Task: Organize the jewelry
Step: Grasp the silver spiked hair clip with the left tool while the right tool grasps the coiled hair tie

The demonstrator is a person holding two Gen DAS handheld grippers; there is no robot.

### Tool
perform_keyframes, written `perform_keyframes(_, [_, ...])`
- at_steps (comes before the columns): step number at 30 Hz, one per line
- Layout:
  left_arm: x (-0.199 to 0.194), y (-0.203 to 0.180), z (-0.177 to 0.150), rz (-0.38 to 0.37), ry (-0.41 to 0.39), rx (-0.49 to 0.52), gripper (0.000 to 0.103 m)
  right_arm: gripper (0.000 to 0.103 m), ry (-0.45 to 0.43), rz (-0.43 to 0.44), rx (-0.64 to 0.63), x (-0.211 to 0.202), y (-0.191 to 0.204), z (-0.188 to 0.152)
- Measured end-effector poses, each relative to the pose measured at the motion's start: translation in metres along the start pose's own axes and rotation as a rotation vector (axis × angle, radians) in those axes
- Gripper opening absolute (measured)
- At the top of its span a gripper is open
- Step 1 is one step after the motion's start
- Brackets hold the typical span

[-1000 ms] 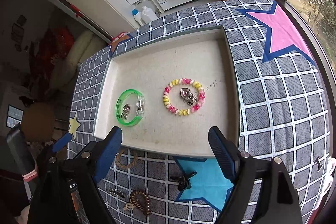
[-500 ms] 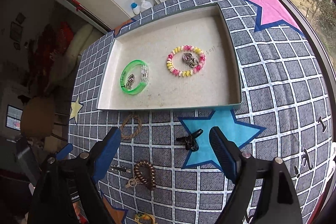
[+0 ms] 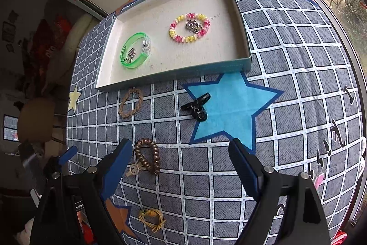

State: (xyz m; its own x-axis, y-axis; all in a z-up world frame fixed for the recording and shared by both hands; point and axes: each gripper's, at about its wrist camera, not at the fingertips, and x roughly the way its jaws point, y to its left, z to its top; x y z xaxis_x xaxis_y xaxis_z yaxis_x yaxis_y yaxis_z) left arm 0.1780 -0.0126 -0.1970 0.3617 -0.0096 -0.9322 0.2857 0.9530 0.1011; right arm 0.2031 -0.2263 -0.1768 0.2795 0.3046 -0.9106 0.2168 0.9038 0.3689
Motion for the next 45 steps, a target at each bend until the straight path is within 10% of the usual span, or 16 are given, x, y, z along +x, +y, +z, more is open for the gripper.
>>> perform_keyframes(9, [0.015,-0.011,-0.001,-0.013,-0.001,0.131,0.103,0.088,0.061,-0.033,-0.018,0.017,0.012,-0.024])
perform_keyframes(26, [0.039,-0.014,0.022,-0.067,0.000,0.076,0.103,0.087,0.123,-0.108,-0.067,0.058,0.038,-0.032])
perform_keyframes(32, [0.045,-0.007,0.033,-0.089,0.003,0.046,0.102,0.066,0.140,-0.139,-0.097,0.069,0.042,-0.030])
perform_keyframes(45, [0.041,-0.016,0.039,-0.151,0.000,0.049,0.056,0.037,0.130,-0.289,-0.319,0.085,0.078,-0.034])
